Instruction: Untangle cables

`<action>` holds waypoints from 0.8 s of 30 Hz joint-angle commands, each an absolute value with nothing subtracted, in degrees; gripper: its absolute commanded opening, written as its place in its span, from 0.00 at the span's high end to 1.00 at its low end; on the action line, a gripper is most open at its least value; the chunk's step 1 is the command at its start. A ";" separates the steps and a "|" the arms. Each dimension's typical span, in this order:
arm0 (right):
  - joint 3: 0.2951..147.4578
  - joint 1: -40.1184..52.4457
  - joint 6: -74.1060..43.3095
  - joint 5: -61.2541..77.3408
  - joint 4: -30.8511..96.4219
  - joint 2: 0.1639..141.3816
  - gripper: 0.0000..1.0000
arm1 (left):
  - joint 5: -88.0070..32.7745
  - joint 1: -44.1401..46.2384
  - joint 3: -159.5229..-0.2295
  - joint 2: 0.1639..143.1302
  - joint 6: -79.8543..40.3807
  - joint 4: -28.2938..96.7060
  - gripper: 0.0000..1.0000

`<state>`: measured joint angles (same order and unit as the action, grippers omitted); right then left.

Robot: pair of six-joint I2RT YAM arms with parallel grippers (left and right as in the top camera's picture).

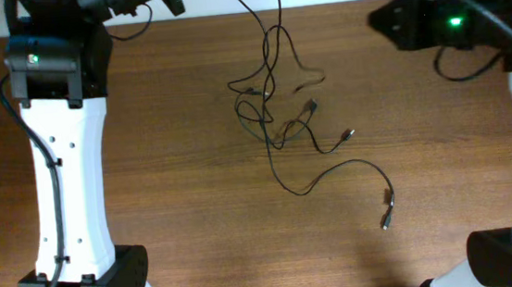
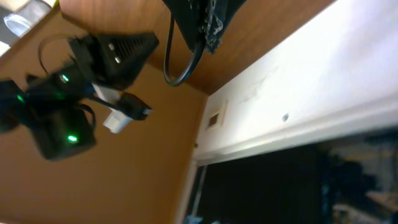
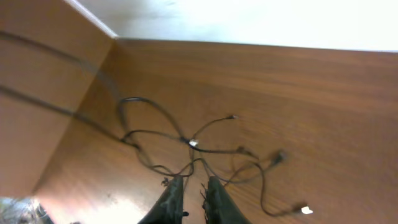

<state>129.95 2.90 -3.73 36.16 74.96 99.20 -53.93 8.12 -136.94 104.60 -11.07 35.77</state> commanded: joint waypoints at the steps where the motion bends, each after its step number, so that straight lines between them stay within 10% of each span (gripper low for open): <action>1: 130.28 7.94 -3.22 37.30 72.58 101.58 0.57 | -43.70 10.28 -137.95 103.46 -12.82 39.29 1.00; 5: 130.28 12.84 -3.44 37.32 67.70 103.44 0.19 | -40.14 12.34 -137.95 103.48 -12.78 44.64 1.00; 8: 130.28 15.05 -3.42 37.30 65.12 104.05 0.10 | -37.23 13.19 -137.93 103.48 -12.80 49.39 1.00; 24: 130.30 16.34 -26.02 0.01 49.41 109.82 0.08 | -44.53 14.44 -137.91 103.46 -12.75 58.72 1.00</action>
<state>129.93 16.67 -21.28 13.61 51.00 111.09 -45.84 16.29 -137.01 104.57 -12.73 56.64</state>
